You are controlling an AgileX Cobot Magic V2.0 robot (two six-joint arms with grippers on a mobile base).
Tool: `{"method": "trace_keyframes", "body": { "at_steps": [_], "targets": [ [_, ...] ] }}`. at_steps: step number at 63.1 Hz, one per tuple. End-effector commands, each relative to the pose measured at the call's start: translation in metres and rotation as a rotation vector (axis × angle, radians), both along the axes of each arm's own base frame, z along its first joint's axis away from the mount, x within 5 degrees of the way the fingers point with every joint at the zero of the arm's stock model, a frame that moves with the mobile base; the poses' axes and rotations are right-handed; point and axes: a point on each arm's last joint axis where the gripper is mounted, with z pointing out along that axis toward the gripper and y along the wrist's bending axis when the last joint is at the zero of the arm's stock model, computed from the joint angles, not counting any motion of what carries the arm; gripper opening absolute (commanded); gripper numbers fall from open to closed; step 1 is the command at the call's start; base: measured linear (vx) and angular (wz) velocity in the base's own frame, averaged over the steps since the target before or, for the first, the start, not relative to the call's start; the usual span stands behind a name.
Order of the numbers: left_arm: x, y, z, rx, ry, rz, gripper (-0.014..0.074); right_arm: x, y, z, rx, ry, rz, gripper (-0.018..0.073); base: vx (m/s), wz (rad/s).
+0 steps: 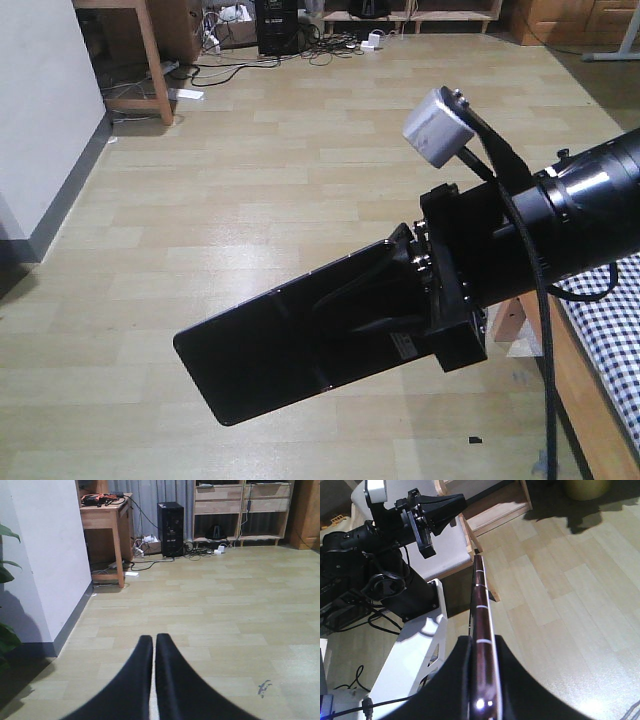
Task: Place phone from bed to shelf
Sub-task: 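Turn the base away from the bed holding the phone, then drive the base across the floor toward the wooden shelves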
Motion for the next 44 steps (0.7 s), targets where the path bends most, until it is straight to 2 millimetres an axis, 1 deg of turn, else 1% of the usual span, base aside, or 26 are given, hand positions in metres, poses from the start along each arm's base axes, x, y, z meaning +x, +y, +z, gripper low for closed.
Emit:
{"method": "trace_keyframes", "body": {
  "at_steps": [1, 44],
  "targets": [
    [0.0002, 0.0002, 0.0044, -0.005, -0.071, 0.003, 0.0001, -0.0129, 0.0005, 0.02, 0.083, -0.004, 0.051, -0.0002, 0.13, 0.04],
    [0.0002, 0.0002, 0.0044, -0.005, -0.071, 0.003, 0.0001, -0.0129, 0.0005, 0.02, 0.083, -0.004, 0.051, -0.0002, 0.16, -0.01]
  ]
}}
